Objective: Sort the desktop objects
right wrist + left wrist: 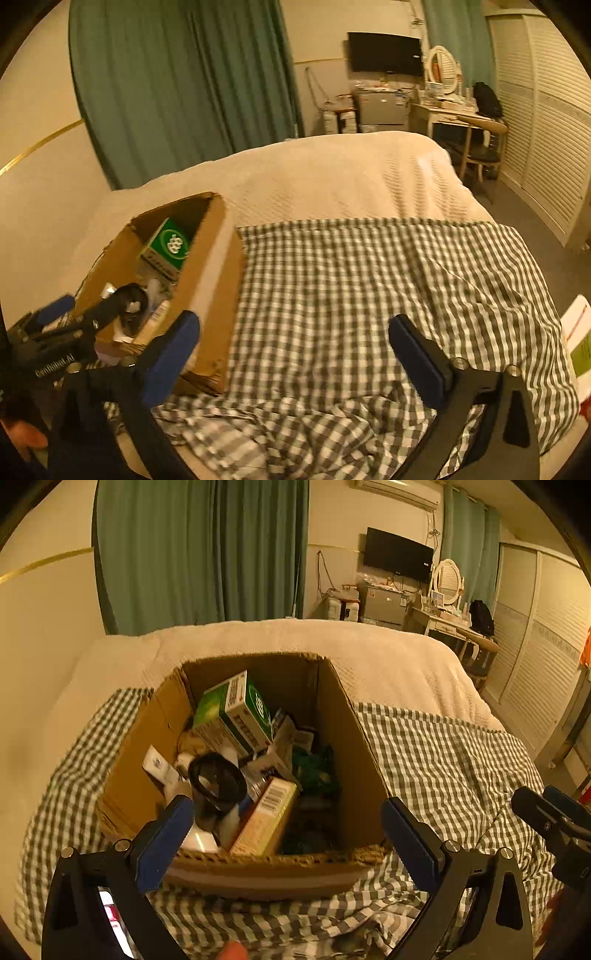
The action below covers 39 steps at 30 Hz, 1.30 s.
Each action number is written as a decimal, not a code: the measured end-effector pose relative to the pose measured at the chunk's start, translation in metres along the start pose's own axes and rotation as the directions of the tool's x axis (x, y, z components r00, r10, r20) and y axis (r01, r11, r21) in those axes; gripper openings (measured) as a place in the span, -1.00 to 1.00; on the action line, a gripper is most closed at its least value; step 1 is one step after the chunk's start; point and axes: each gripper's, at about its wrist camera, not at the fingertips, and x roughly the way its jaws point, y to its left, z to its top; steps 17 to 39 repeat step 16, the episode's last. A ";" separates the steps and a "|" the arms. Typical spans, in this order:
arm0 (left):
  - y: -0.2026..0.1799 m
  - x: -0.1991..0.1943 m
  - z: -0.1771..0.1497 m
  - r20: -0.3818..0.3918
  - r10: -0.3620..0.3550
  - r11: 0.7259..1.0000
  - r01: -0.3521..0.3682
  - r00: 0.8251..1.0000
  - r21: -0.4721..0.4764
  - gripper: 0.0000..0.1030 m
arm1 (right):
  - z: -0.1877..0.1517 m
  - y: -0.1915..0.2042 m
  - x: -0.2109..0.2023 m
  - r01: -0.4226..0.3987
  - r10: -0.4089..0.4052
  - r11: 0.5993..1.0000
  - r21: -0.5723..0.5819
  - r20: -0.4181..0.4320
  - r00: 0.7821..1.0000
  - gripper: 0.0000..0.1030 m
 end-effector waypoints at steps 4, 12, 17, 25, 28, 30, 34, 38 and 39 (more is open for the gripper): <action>0.001 0.001 -0.001 0.005 -0.021 0.999 0.021 1.000 -0.028 1.00 | -0.001 -0.005 0.001 0.018 -0.018 0.999 -0.031 0.001 1.000 0.99; -0.009 0.001 -0.001 0.030 -0.018 0.999 0.019 0.999 -0.033 1.00 | -0.006 -0.010 0.008 0.057 -0.058 0.998 -0.014 -0.017 0.998 0.99; -0.011 0.008 -0.004 -0.001 -0.012 0.999 0.012 1.000 -0.041 1.00 | -0.010 -0.012 0.013 0.054 -0.055 0.998 -0.021 -0.034 0.998 0.99; -0.011 0.008 -0.004 -0.001 -0.012 0.999 0.012 1.000 -0.041 1.00 | -0.010 -0.012 0.013 0.054 -0.055 0.998 -0.021 -0.034 0.998 0.99; -0.011 0.008 -0.004 -0.001 -0.012 0.999 0.012 1.000 -0.041 1.00 | -0.010 -0.012 0.013 0.054 -0.055 0.998 -0.021 -0.034 0.998 0.99; -0.011 0.008 -0.004 -0.001 -0.012 0.999 0.012 1.000 -0.041 1.00 | -0.010 -0.012 0.013 0.054 -0.055 0.998 -0.021 -0.034 0.998 0.99; -0.011 0.008 -0.004 -0.001 -0.012 0.999 0.012 1.000 -0.041 1.00 | -0.010 -0.012 0.013 0.054 -0.055 0.998 -0.021 -0.034 0.998 0.99; -0.011 0.008 -0.004 -0.001 -0.012 0.999 0.012 1.000 -0.041 1.00 | -0.010 -0.012 0.013 0.054 -0.055 0.998 -0.021 -0.034 0.998 0.99; -0.011 0.008 -0.004 -0.001 -0.012 0.999 0.012 1.000 -0.041 1.00 | -0.010 -0.012 0.013 0.054 -0.055 0.998 -0.021 -0.034 0.998 0.99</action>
